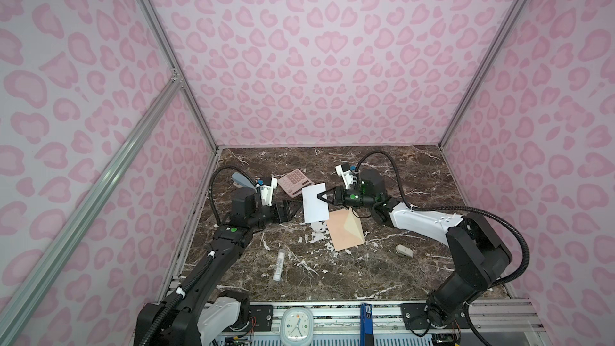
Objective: Place the letter into the envelope and seal it
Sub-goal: 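Hold the sheet up with the left gripper while the right gripper grasps its other edge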
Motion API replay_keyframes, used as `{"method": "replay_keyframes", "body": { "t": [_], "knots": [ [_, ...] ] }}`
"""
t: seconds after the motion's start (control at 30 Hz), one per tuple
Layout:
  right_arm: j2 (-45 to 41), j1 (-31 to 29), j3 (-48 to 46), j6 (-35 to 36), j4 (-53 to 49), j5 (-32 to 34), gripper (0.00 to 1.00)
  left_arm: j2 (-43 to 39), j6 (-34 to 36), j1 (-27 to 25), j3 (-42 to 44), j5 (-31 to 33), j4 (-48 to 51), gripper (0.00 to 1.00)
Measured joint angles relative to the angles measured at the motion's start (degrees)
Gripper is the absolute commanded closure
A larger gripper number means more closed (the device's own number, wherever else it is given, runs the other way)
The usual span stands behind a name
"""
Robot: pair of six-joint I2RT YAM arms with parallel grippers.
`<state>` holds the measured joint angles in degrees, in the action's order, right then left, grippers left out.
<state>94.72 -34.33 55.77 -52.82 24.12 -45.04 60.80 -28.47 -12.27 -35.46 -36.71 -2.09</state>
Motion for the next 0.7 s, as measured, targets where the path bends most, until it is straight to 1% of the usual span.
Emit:
{"method": "replay_keyframes", "body": {
  "t": [0.17,0.27,0.37,0.53,0.7],
  "knots": [
    [-1.5,0.5,0.0,-0.2,0.2,-0.5,0.97,1.7,-3.1,0.0,1.7,-3.0,-6.7,0.09],
    [-1.9,0.5,0.0,-1.6,1.7,-1.1,0.97,3.5,-5.4,0.0,2.5,-4.9,-11.2,0.09],
    [-1.9,0.5,0.0,-3.6,3.7,-1.7,0.97,5.1,-7.9,0.0,3.2,-6.5,-15.8,0.13],
    [-1.8,0.3,-0.2,-6.6,7.0,-2.5,0.97,8.8,-12.2,0.0,3.4,-9.9,-24.0,0.22],
    [-1.8,0.4,-0.2,-7.8,8.8,-2.6,0.96,10.6,-15.6,0.0,3.5,-12.6,-30.5,0.28]
  ]
}}
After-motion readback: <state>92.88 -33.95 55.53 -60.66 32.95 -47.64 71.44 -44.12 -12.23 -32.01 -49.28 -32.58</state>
